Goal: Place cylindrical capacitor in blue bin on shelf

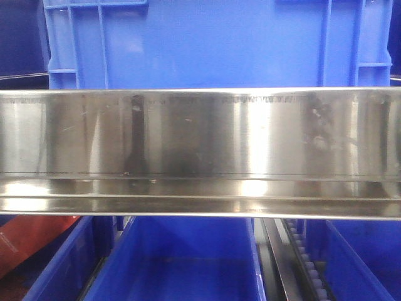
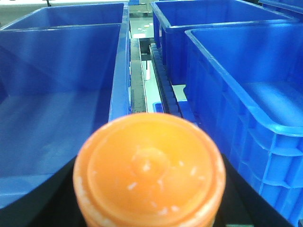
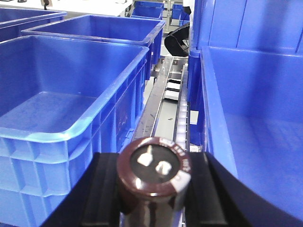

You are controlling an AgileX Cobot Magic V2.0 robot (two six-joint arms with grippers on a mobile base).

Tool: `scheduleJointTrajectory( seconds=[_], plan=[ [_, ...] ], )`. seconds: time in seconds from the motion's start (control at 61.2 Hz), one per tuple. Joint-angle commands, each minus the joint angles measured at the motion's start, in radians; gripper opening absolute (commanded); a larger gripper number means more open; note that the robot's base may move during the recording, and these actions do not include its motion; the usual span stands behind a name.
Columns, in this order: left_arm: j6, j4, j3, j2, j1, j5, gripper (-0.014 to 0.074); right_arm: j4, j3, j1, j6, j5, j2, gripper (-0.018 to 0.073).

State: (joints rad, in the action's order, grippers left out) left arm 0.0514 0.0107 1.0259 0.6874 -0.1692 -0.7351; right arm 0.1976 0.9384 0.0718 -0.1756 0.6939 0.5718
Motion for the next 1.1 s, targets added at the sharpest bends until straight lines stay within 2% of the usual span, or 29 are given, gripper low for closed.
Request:
scheduleJointTrajectory(
  seconds=[0.0,0.539,0.67,0.752,0.899,1.079],
  plan=[
    [-0.002,0.003,0.001,-0.004,-0.006,0.026,-0.0111,-0.004,0.002,0.0,-0.008,-0.022,-0.001,-0.0162],
    [-0.002,0.003,0.001,-0.004,-0.006,0.026,-0.0111,-0.004,0.002,0.0,-0.008,-0.022,-0.001,-0.0162],
    [-0.002,0.011,0.017,0.011,-0.012,0.084,-0.0111,-0.004,0.002,0.0,-0.008,-0.024,-0.001,-0.0162],
    [-0.001,0.011,0.076,0.061,-0.061,0.051,-0.0111,-0.003,0.002,0.0,-0.008,-0.034,-0.001,-0.0162],
    [0.024,0.011,0.274,0.237,-0.234,-0.014,-0.0111,0.0,0.002,0.0,-0.008,-0.036,-0.001,-0.0162],
    [0.026,0.005,0.538,0.501,-0.404,-0.072,-0.0111,0.001,0.002,0.0,-0.008,-0.038,-0.001,-0.0162]
  ],
)
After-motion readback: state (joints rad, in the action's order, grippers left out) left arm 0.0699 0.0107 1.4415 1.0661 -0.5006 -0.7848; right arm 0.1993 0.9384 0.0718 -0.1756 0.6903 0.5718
